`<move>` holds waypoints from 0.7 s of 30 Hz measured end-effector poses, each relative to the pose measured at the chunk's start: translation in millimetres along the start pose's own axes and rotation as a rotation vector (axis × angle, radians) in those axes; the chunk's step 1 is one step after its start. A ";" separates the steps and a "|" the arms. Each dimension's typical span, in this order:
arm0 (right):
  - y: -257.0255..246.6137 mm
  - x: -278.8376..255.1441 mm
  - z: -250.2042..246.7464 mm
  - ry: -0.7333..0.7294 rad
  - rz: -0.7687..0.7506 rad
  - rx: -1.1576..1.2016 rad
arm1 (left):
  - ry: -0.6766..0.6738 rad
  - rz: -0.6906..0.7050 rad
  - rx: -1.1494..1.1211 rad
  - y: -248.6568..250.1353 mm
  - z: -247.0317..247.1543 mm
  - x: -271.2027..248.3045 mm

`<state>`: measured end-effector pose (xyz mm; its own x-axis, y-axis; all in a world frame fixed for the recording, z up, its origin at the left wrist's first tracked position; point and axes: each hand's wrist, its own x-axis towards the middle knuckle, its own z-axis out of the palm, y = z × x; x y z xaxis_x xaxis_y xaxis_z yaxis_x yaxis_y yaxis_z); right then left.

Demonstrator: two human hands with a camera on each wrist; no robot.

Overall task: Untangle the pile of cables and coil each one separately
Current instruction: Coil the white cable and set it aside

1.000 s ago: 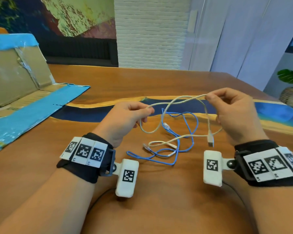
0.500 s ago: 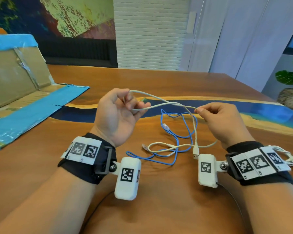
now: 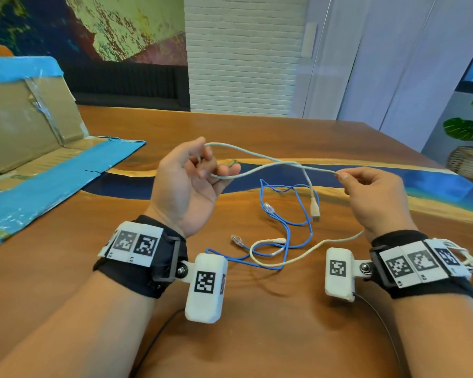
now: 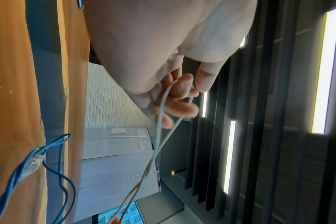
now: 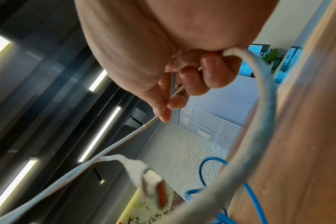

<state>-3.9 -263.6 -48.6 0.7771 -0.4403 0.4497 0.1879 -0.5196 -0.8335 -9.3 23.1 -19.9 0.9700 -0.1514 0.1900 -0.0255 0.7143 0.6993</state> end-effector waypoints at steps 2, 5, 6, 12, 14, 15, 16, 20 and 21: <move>0.9 -0.3 0.7 0.010 -0.013 -0.015 | 0.023 -0.054 -0.013 3.6 -1.4 0.9; 5.5 1.4 -1.7 0.032 0.007 -0.029 | 0.022 -0.128 0.122 7.2 -4.9 4.7; 7.2 1.7 -2.4 0.029 0.020 -0.031 | 0.027 -0.132 0.159 7.4 -6.3 6.0; 9.5 0.1 -2.6 -0.020 0.031 -0.070 | -0.053 -0.067 0.120 3.8 -3.5 1.5; 10.2 0.6 -2.3 -0.068 0.048 -0.078 | -0.082 -0.036 0.080 5.7 -3.1 0.5; 10.8 0.7 -1.3 -0.095 0.059 -0.083 | -0.087 -0.025 0.071 6.4 -2.6 0.2; 11.6 0.7 0.0 -0.117 0.068 -0.090 | -0.087 -0.021 0.072 6.3 -2.2 0.1; 12.3 1.7 1.2 -0.135 0.118 -0.109 | -0.020 -0.052 0.254 4.3 -3.0 2.4; 11.7 1.7 0.0 -0.144 0.130 -0.124 | 0.016 -0.037 0.354 3.7 -4.1 3.6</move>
<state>-0.5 -270.4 -57.6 0.8695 -0.4050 0.2829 0.0121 -0.5550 -0.8318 -4.9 28.0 -19.5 0.9755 -0.1599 0.1508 -0.0693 0.4272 0.9015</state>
